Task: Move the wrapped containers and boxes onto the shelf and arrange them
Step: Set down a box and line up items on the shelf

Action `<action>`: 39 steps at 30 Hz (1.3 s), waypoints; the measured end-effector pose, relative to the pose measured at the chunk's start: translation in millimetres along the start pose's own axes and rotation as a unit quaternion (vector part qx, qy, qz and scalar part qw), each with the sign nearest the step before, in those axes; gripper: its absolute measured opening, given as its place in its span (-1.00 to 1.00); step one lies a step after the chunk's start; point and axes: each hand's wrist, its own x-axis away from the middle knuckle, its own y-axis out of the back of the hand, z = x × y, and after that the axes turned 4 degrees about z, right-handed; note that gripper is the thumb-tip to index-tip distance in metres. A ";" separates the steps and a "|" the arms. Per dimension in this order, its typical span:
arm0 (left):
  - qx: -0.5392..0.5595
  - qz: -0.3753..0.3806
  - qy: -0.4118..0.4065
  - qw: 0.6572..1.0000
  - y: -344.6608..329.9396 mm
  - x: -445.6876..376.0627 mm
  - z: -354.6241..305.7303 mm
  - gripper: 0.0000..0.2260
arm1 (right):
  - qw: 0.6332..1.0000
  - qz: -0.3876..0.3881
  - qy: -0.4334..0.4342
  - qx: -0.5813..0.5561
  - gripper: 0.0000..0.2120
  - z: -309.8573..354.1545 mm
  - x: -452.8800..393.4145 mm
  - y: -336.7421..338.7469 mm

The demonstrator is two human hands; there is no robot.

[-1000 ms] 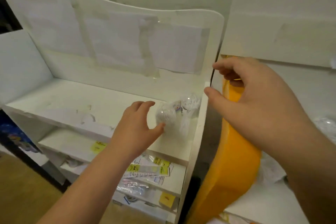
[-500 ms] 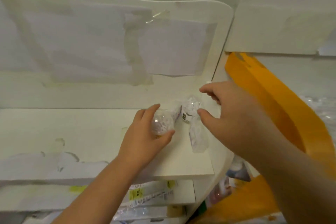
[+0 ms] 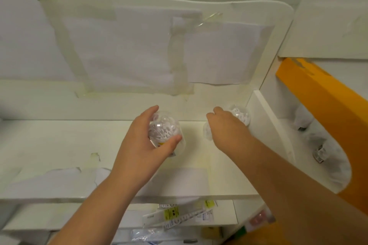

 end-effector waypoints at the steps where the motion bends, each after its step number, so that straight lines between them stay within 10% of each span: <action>1: 0.002 0.001 0.002 1.000 1.4 0.7 0.0 -0.29 | 1.000 0.009 0.002 0.012 -0.67 0.5 -3.7 -0.8; 11: 0.003 -0.031 0.004 1.000 25.4 2.5 4.3 -0.29 | 0.991 -0.033 0.079 0.099 -0.79 8.5 -14.6 1.0; 20: 0.026 -0.064 -0.010 0.998 34.8 0.0 -12.9 -0.21 | 0.970 -0.048 0.023 -0.239 -0.72 18.6 59.0 53.0; 28: 0.061 -0.057 -0.082 0.993 25.8 -10.7 -64.4 -0.29 | 0.961 -0.106 0.005 -0.255 -0.69 -13.0 134.6 130.2; 39: 0.101 0.005 -0.187 0.977 -39.4 -21.7 -160.5 -0.37 | 0.843 -0.296 -0.056 -0.445 -0.89 -108.5 209.8 152.4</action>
